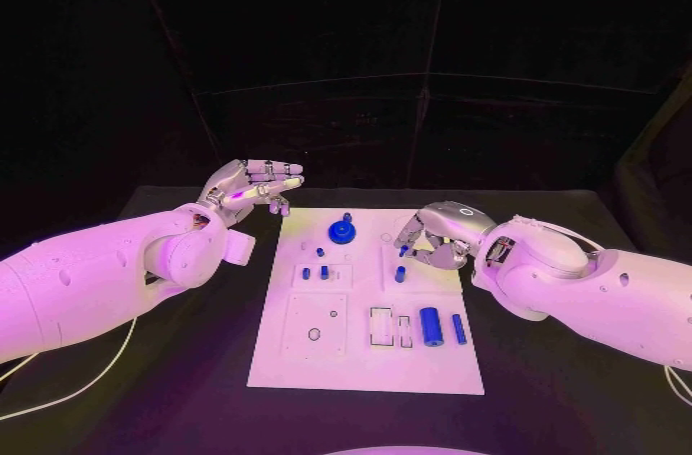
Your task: Assemble the parts on the task board
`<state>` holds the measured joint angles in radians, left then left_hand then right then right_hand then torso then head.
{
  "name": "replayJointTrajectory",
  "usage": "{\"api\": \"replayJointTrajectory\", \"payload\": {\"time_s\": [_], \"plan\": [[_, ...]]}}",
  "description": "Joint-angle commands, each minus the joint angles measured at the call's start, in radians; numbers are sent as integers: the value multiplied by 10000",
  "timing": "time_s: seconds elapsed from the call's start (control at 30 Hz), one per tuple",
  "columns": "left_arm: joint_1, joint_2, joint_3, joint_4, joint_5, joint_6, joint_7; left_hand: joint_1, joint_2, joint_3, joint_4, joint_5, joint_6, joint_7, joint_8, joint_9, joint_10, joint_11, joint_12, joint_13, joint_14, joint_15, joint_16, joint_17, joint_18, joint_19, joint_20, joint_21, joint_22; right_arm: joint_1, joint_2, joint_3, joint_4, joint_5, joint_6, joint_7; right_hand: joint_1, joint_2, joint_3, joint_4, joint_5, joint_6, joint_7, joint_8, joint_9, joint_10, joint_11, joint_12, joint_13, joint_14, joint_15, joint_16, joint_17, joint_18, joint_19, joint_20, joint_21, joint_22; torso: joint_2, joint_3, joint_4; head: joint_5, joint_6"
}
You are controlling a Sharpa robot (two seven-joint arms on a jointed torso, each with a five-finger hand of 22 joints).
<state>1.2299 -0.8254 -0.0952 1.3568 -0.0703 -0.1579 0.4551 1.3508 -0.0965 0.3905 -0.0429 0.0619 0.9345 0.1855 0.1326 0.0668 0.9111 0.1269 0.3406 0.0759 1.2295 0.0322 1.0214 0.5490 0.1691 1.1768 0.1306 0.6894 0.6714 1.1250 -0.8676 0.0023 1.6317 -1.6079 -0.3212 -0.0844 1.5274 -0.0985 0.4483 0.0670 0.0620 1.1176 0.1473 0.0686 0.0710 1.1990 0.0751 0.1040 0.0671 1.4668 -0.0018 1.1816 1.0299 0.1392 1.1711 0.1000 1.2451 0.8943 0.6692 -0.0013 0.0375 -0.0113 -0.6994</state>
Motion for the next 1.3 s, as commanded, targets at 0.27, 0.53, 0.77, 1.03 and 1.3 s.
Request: {"api": "replayJointTrajectory", "payload": {"time_s": [0.27, 0.53, 0.77, 1.03, 1.3], "plan": [[16, 61, 9, 60, 50, 20, 59, 62, 53, 18, -60, 45, 56, 9, 4, 7, -78, -18, 30, -13, -77, 6, -33, -3, 150, -48, 6, -65, -14, 14, 807, 9, 442, 356, -460, 488, -144, 0, 142, -63, 60, -14, 54, -23, 2, 2, 72, -56, -8, 191, -13, 61, 25, -66, 86, 32, 79, 33, 29, -15, 25, 231, -65], [18, 140, 10, 90, 50, 22, 42, 67, 55, 17, -65, 46, 63, 10, 8, 8, -91, -17, 32, -16, -81, 7, -36, -15, 150, -48, 6, -68, -16, -214, 1547, -10, 66, 72, 92, 504, -176, -1, 167, -72, 62, -23, 60, -26, 1, -6, 78, -64, -9, 193, -8, 78, 40, -65, 79, 35, 80, 27, 29, -30, 5, 398, -162], [19, 215, 10, 80, 50, 32, 23, 67, 55, 17, -65, 46, 63, 10, 8, 8, -91, -17, 32, -16, -81, 7, -36, -15, 150, -48, 6, -68, -16, -612, 2037, -20, -323, -189, 484, 479, -225, -7, 188, -80, 61, -36, 67, -30, -1, -16, 85, -75, -10, 194, -1, 96, 56, -65, 74, 41, 85, 28, 29, -6, 6, 515, -222], [19, 293, 10, 62, 50, 52, 6, 67, 55, 17, -65, 46, 63, 10, 8, 8, -91, -17, 32, -16, -81, 7, -36, -15, 150, -48, 6, -68, -16, -858, 2395, -26, -551, -346, 848, 418, -281, -13, 204, -85, 62, -48, 70, -31, -2, -28, 92, -86, -10, 193, 6, 108, 64, -63, 63, 47, 84, 19, 27, -6, 10, 584, -257], [18, 329, 10, 54, 50, 70, -5, 68, 55, 14, -68, 46, 67, 12, 11, 8, -104, -14, 35, -19, -89, 8, -43, -37, 149, -47, 6, -71, -19, -980, 2600, -36, -726, -474, 1078, 329, -326, -18, 212, -87, 63, -56, 74, -31, -3, -36, 95, -93, -10, 192, 10, 116, 69, -61, 52, 51, 81, 10, 33, -10, 9, 624, -285]]}}
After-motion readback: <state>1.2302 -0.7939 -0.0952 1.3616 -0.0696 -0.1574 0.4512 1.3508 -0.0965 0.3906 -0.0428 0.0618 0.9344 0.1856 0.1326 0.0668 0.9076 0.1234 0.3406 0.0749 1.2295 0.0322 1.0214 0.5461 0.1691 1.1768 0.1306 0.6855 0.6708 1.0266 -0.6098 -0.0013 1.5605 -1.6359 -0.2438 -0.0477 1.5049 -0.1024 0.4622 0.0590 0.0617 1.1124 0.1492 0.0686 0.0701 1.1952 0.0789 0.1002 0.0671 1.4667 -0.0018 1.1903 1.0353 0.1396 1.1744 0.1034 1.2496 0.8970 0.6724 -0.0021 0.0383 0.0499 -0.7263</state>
